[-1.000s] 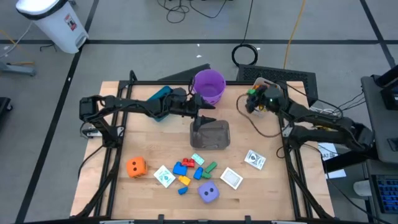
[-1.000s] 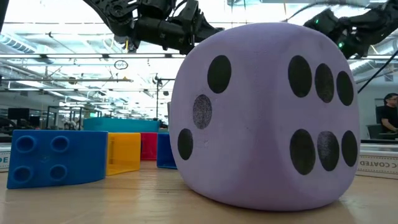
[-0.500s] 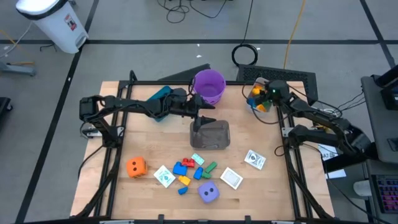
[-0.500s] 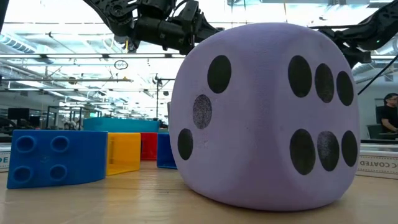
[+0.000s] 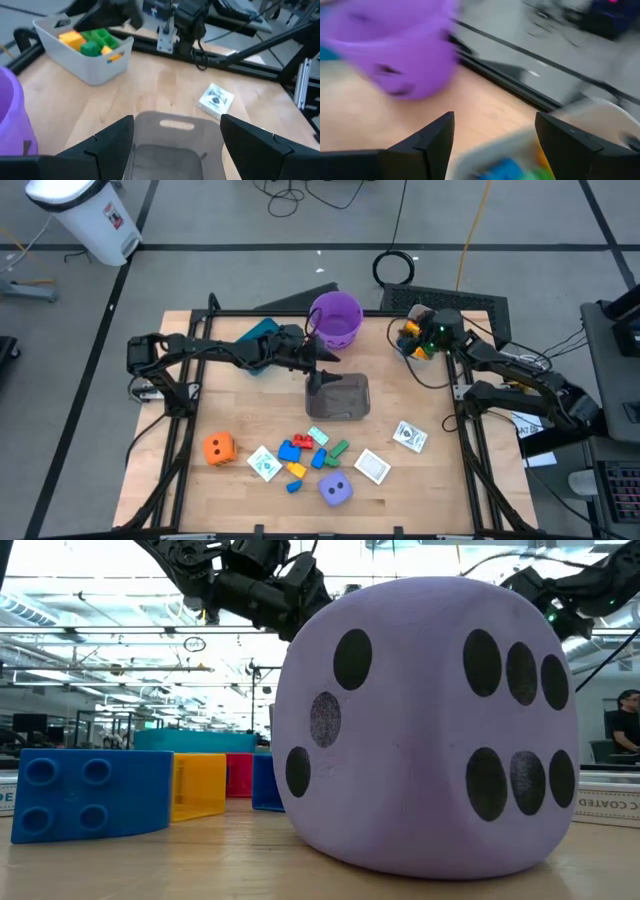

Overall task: Pick & Place Toys
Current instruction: Put the blue game piece into the white bin

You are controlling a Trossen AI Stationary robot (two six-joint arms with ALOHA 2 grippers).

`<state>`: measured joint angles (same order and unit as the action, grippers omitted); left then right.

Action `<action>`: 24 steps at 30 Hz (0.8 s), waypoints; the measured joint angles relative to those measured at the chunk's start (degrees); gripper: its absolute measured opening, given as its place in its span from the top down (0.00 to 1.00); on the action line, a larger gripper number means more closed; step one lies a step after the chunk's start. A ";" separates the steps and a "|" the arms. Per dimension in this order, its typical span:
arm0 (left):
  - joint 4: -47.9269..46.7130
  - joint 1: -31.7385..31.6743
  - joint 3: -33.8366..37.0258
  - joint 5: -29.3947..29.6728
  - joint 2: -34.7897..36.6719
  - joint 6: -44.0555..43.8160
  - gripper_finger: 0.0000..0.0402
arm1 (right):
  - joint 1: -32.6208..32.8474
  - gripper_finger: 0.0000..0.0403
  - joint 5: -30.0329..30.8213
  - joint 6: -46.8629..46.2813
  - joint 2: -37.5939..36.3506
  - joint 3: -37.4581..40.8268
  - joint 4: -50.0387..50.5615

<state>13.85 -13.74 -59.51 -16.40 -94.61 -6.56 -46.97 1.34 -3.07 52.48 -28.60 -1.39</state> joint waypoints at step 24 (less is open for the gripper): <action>-45.66 29.16 1.44 11.70 7.59 -5.82 0.23 | 11.91 0.39 -4.46 1.75 -2.97 0.00 -4.23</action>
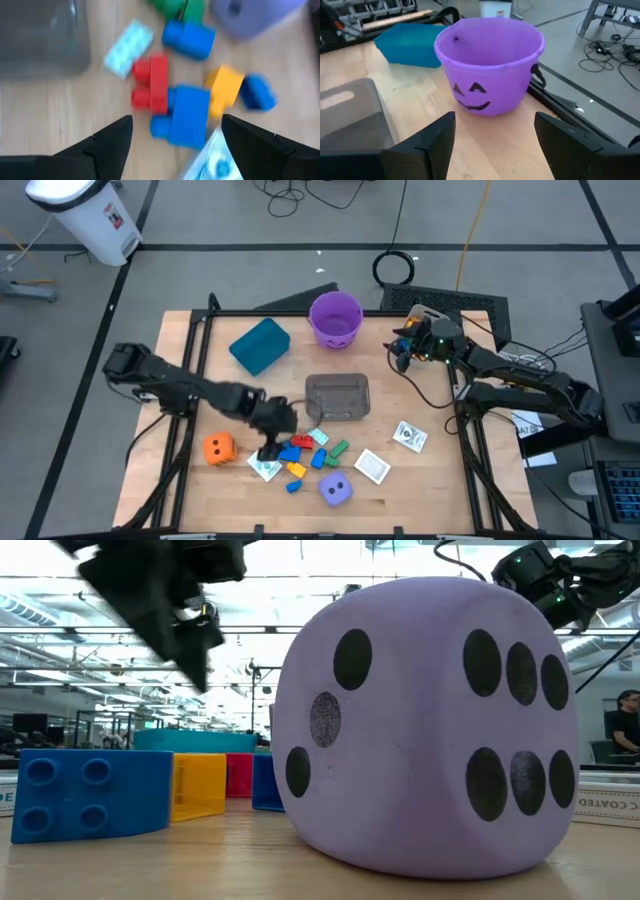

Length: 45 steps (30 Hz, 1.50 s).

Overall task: Pick & Place Toys
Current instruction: Put the blue game piece into the white bin

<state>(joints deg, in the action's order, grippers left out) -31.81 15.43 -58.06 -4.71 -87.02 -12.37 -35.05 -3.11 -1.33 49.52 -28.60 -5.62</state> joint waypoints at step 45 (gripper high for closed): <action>5.45 7.10 -0.11 9.99 -12.59 -1.65 0.36 | 4.90 0.39 0.04 -2.49 -0.02 0.00 -0.18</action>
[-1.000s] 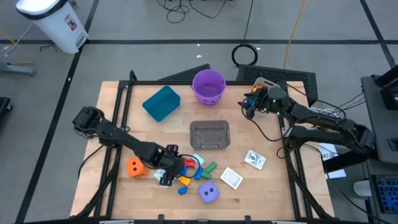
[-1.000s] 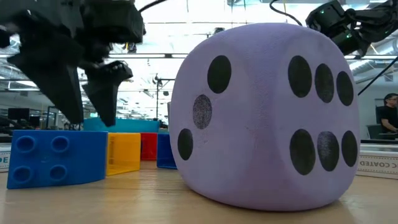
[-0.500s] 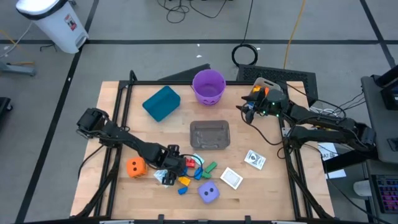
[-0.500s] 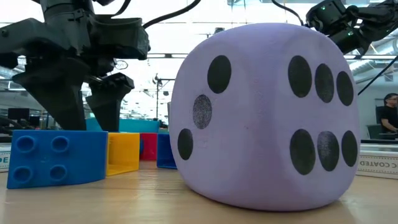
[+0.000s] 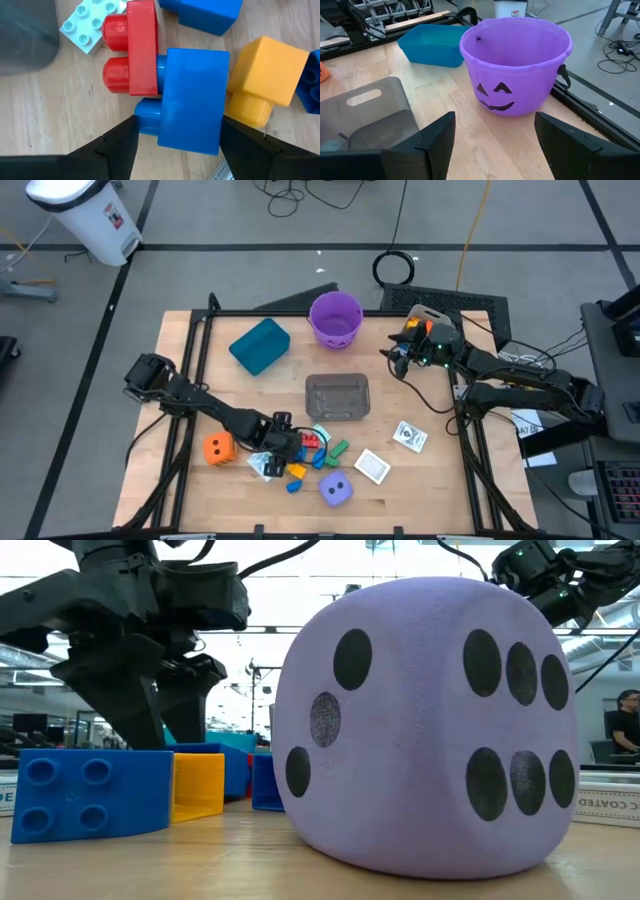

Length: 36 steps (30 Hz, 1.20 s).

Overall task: Pick & Place Toys
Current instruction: Put the blue game piece into the white bin

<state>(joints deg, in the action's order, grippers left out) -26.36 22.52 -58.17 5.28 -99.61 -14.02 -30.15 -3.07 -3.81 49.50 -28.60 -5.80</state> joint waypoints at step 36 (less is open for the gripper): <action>-5.08 -1.14 0.09 2.47 -0.17 -0.85 0.95 | 0.00 0.39 0.00 -0.02 0.02 0.00 0.02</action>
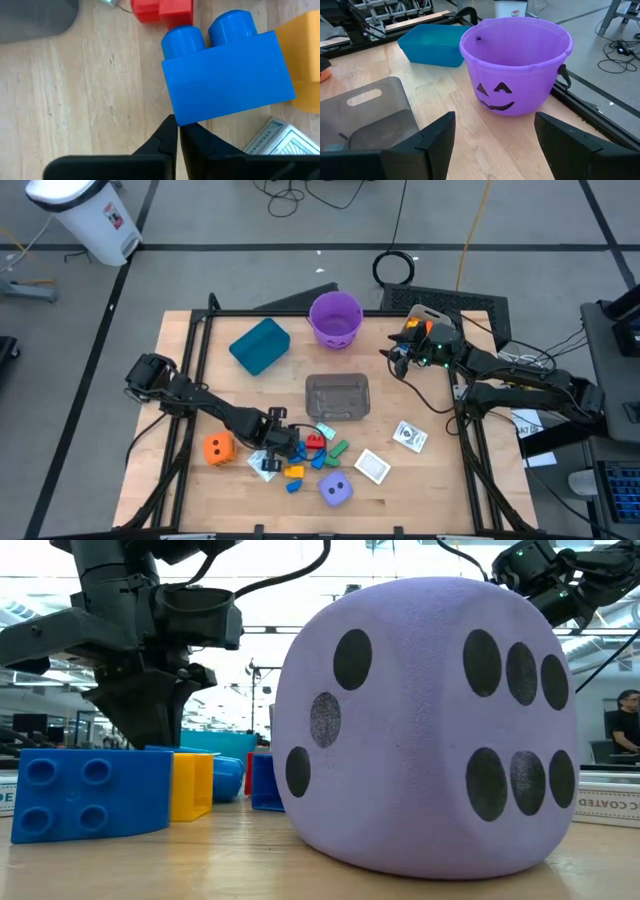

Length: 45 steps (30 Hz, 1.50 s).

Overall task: Pick & Place Toys
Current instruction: Put the blue game piece into the white bin

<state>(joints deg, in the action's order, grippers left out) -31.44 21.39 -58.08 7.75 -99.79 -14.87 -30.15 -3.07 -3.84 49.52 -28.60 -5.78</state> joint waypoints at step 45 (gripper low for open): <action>23.23 -3.73 -0.09 34.56 16.31 35.59 1.00 | 21.17 0.20 -15.43 -20.94 25.54 -2.88 -44.52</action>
<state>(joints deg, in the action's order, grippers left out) -8.21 17.66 -58.17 42.31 -83.48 20.71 -8.98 -18.50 -24.78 75.06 -31.48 -50.30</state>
